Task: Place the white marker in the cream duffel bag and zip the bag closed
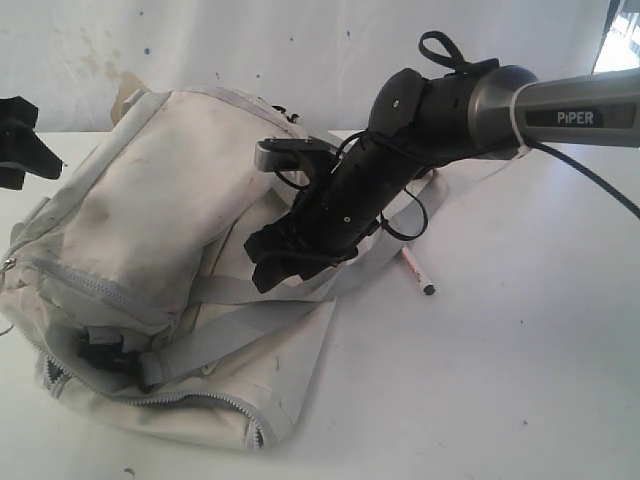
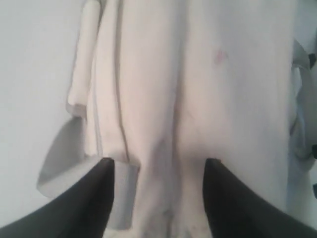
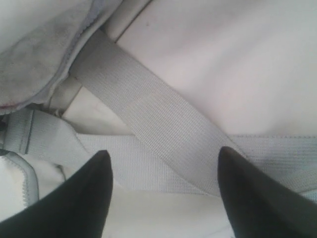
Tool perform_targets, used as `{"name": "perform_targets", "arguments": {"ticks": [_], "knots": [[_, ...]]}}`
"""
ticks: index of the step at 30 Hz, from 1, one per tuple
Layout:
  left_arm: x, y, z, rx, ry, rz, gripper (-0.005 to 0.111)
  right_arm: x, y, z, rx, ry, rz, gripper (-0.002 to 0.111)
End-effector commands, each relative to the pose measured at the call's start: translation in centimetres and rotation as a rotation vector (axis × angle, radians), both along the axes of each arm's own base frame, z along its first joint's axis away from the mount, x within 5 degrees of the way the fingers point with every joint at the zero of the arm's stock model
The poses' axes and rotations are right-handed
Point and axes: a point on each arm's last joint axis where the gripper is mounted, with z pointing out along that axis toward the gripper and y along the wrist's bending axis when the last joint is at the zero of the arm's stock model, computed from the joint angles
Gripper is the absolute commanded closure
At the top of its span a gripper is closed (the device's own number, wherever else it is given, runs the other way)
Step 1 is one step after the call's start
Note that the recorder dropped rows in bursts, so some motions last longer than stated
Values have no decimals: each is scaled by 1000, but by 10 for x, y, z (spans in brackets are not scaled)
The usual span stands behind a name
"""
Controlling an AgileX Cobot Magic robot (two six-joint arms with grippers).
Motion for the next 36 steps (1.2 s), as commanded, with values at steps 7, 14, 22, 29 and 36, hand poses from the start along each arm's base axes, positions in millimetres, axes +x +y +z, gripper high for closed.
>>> {"name": "perform_targets", "arguments": {"ticks": [7,14,22,29,36], "knots": [[19,2,-29,3,-47,-1,27,0,0,6,8,-14,6,51],[32,-8,-52,-150,-30,-32,28,-2,0,6,4,6,19,51],[32,-9,-63,-185,37,-36,72,0,0,6,15,-2,-18,51],[33,-10,-63,-216,64,19,107,-4,8,11,69,13,-16,56],[32,-11,-61,-306,153,138,107,-19,24,19,72,-59,122,59]]}}
